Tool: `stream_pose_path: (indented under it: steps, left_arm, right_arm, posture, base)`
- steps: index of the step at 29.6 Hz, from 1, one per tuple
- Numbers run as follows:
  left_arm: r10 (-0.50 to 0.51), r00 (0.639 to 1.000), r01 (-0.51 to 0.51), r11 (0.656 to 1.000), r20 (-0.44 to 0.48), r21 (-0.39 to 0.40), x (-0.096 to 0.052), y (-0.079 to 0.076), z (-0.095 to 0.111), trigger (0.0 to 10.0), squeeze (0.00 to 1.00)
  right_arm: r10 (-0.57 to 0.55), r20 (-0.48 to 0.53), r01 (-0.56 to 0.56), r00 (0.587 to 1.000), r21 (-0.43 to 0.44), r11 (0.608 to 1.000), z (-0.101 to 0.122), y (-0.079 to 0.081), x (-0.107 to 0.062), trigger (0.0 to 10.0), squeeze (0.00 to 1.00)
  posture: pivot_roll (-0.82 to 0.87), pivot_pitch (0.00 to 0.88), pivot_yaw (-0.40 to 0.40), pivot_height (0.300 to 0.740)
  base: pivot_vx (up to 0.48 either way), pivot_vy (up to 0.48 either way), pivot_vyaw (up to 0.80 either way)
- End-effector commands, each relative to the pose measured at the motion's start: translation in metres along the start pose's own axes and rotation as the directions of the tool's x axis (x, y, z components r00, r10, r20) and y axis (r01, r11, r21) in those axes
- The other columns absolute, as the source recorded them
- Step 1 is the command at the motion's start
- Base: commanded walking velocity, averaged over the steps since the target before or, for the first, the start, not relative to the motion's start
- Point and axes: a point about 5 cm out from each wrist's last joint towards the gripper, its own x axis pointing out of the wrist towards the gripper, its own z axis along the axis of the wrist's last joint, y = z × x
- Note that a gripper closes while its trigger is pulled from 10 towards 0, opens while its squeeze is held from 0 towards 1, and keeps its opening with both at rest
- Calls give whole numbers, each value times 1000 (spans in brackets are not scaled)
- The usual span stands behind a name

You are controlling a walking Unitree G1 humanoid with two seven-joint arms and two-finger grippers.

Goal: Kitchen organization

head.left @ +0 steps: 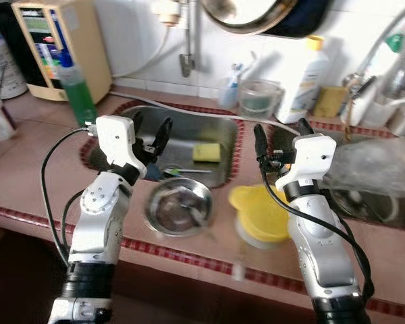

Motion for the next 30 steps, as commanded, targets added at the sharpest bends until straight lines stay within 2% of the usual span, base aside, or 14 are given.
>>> stream_pose_path:
  steps: [1,10,14,21,24,30]
  left_arm:
    - [23,1000,-23,999,18,25,-3,9,8,10000,0]
    - [31,999,-31,999,22,26,-4,9,9,10000,0]
    - [29,999,-30,999,19,26,-7,10,10,10000,0]
    - [-5,1000,4,999,15,50,-16,8,12,10000,0]
    - [-43,999,43,995,-2,88,-22,5,12,10000,0]
    - [-104,994,107,989,-36,106,-34,0,15,10000,0]
  right_arm:
    - [28,20,-28,999,25,999,4,8,2,10000,0]
    - [45,20,-45,999,30,999,5,10,3,10000,0]
    - [54,9,-55,998,29,998,3,10,1,10000,0]
    - [80,-34,-78,996,48,996,-2,10,-8,10000,0]
    - [107,-64,-102,992,68,992,-7,11,-16,10000,0]
    - [140,-119,-129,983,95,987,-12,10,-30,10000,0]
  posture:
    - [-88,0,-7,740]
    - [-80,0,-15,740]
    - [-79,0,-15,740]
    - [-79,20,-12,740]
    - [-83,31,-11,740]
    - [-86,54,-10,740]
  base:
    - [0,-322,0]
    - [0,-314,0]
    - [0,0,0]
    - [0,0,0]
    - [0,0,0]
    - [0,0,0]
